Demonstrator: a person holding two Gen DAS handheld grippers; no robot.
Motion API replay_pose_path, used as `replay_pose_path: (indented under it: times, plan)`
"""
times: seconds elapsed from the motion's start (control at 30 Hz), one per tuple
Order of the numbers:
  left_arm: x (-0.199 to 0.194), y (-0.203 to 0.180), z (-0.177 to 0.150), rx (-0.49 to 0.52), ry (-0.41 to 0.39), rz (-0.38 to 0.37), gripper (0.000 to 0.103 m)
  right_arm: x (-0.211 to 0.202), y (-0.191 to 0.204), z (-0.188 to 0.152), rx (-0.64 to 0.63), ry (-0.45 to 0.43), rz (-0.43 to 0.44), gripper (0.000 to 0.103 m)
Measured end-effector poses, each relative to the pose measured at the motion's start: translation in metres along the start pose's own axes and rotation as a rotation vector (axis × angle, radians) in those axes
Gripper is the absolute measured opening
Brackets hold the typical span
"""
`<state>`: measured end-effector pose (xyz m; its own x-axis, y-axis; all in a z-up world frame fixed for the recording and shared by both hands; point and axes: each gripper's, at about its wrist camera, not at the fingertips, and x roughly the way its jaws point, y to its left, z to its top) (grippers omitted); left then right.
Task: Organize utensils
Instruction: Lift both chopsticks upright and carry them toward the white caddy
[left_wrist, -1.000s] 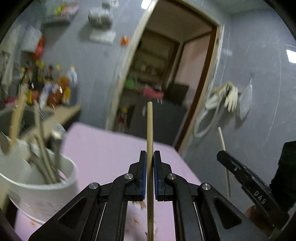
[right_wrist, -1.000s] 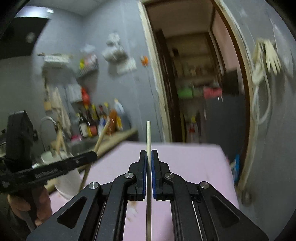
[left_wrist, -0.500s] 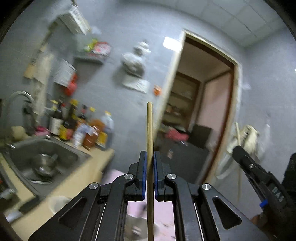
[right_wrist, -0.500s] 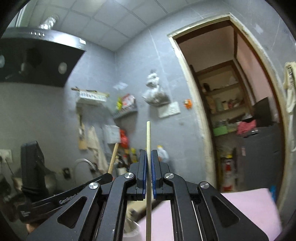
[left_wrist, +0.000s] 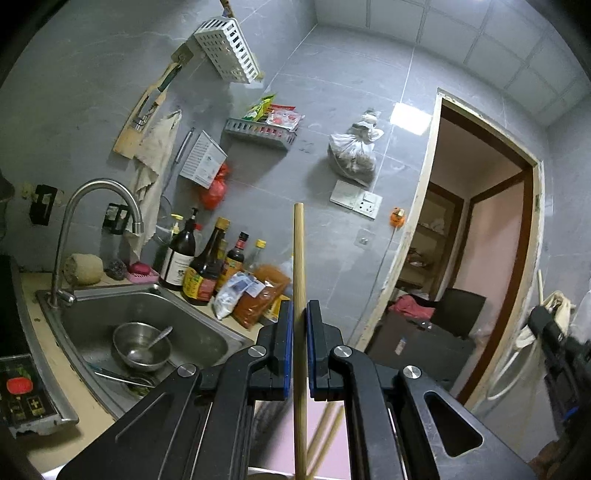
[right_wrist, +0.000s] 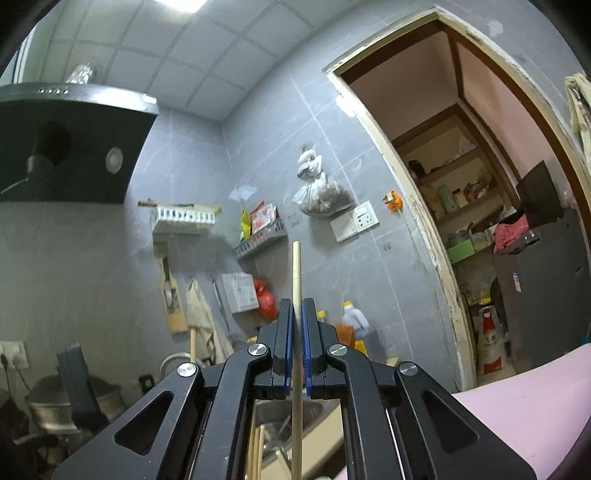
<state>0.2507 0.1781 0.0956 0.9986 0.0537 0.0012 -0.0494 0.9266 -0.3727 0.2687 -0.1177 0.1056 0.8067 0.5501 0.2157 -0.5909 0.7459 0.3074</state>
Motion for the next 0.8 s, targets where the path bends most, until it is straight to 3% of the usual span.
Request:
replay_pose_path:
  times: [0.47,0.8]
  plan:
    - [0.004,0.003,-0.026,-0.002,0.01,0.011,0.005,0.017,0.002,-0.035,-0.035,0.05,-0.045,0.003]
    - [-0.003,-0.015,-0.052,0.111,0.035,-0.02,0.005,0.015,-0.001,-0.059,-0.083,0.144,-0.058,0.003]
